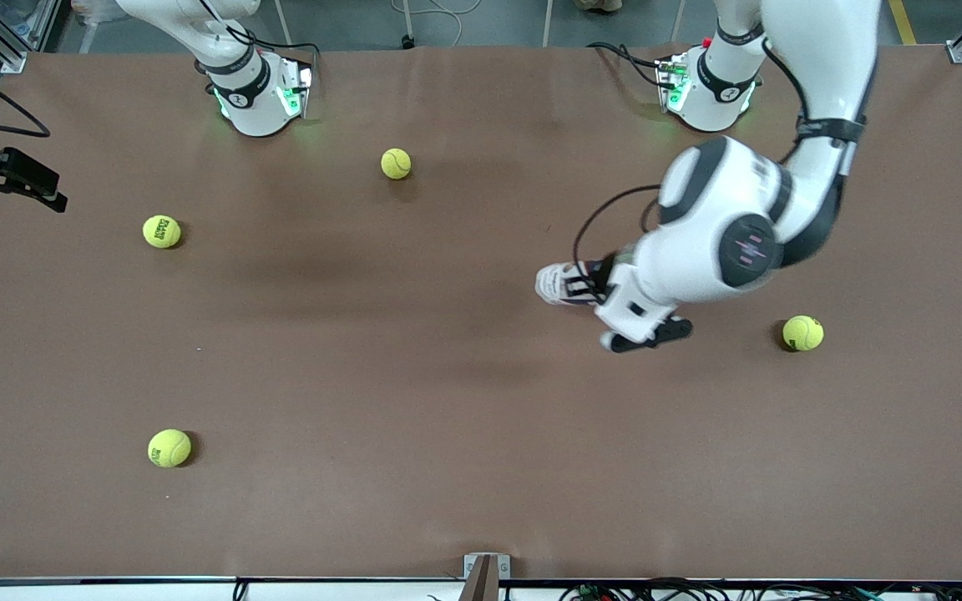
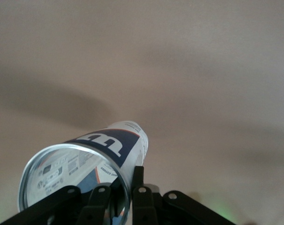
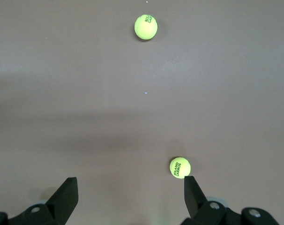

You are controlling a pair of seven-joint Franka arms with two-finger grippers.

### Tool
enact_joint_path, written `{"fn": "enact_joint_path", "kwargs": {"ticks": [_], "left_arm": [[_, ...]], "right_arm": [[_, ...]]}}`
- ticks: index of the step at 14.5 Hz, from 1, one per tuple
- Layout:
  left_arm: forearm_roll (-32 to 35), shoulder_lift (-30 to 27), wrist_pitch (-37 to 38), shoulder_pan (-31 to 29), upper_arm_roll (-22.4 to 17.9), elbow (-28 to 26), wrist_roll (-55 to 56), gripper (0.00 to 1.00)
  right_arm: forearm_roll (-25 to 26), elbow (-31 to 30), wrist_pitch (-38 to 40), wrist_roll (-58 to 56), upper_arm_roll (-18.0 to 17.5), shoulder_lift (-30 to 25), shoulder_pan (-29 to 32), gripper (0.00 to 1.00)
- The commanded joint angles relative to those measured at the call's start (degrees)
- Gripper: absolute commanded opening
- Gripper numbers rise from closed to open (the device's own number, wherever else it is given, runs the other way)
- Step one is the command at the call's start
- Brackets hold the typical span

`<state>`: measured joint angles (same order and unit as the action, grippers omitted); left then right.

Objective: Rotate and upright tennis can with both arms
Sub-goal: 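Lift and rotate the can upright with the left gripper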

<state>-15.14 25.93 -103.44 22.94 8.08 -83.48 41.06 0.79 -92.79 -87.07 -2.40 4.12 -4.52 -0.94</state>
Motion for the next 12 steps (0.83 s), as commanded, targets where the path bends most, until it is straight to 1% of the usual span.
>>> {"fn": "enact_joint_path", "kwargs": {"ticks": [1,5,6,8,12], "left_arm": [[7.64,0.96,1.13,6.82,-0.70,4.02,11.45,0.00],[17.75,4.29,0.79,16.67,-1.14,6.31,25.26,0.00],[18.73,5.43,0.44,18.78,-1.23,6.57,28.25,0.00],[19.35,6.93,0.17,21.16,-1.31,7.02,29.95,0.00],[19.35,9.30,-1.32,22.76,-1.31,7.02,31.00,0.01]], "right_arm": [[0.61,-1.52,0.76,-0.41,0.10,-2.69,0.15,1.00],[0.00,-1.69,1.03,-0.41,0.02,-2.69,0.06,1.00],[-0.18,-1.69,1.38,-0.50,-0.07,-2.69,-0.11,1.00],[-0.27,-1.61,1.73,-0.50,-0.25,-2.69,-0.46,1.00],[-0.35,-1.61,1.82,-0.50,-0.16,-2.69,-0.99,1.00]]}}
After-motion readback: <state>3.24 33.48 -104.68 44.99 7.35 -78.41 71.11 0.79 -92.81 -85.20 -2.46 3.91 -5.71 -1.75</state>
